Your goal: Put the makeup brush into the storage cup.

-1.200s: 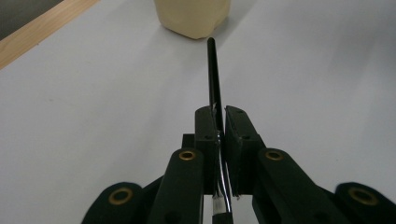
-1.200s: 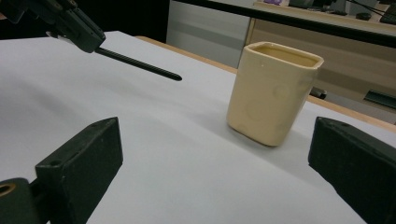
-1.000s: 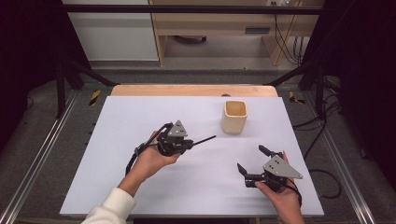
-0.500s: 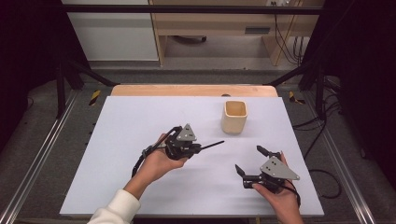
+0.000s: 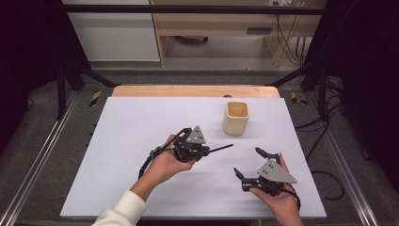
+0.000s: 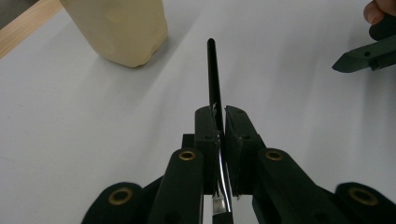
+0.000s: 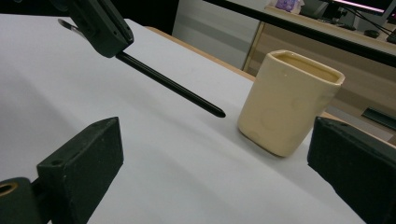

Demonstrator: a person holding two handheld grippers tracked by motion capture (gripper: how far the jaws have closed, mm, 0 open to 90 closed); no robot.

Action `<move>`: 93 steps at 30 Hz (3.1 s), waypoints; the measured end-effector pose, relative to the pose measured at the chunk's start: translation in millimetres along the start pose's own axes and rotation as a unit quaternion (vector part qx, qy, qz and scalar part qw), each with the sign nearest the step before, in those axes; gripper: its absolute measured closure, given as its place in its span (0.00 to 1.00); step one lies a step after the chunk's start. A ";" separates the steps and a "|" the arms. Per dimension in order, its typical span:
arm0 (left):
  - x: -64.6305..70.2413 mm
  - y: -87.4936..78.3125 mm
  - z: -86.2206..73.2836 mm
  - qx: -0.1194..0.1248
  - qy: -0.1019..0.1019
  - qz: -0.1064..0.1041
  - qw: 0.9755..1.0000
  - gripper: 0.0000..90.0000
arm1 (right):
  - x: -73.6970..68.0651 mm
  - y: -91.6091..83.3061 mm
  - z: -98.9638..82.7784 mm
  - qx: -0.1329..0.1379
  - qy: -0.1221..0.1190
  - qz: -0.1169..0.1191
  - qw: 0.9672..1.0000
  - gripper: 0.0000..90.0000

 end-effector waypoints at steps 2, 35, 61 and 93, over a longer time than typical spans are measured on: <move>0.0 0.4 0.7 0.000 0.000 -0.001 1.000 0.93 | -0.5 0.7 0.2 -0.003 -0.006 -0.002 1.000 0.05; -17.0 -19.6 -11.4 0.004 -0.013 0.007 1.000 0.93 | -22.2 19.4 13.3 -0.035 -0.068 -0.009 0.997 0.06; -26.4 -27.3 -17.5 -0.006 -0.017 0.016 1.000 0.93 | -46.1 86.7 41.9 -0.072 -0.207 0.012 0.976 0.13; -21.1 -21.7 -19.6 -0.020 -0.012 0.005 1.000 0.93 | -57.6 107.2 31.3 -0.075 -0.242 0.033 0.967 0.50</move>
Point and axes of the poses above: each handheld gripper's, and its own axes: y roughly forward along the jaws, z roughly out of its top, x roughly to its right, the point moved 7 cm from there along y, roughly forward along the jaws, and after that the axes turned 8 degrees about z, right-handed, at the moved point
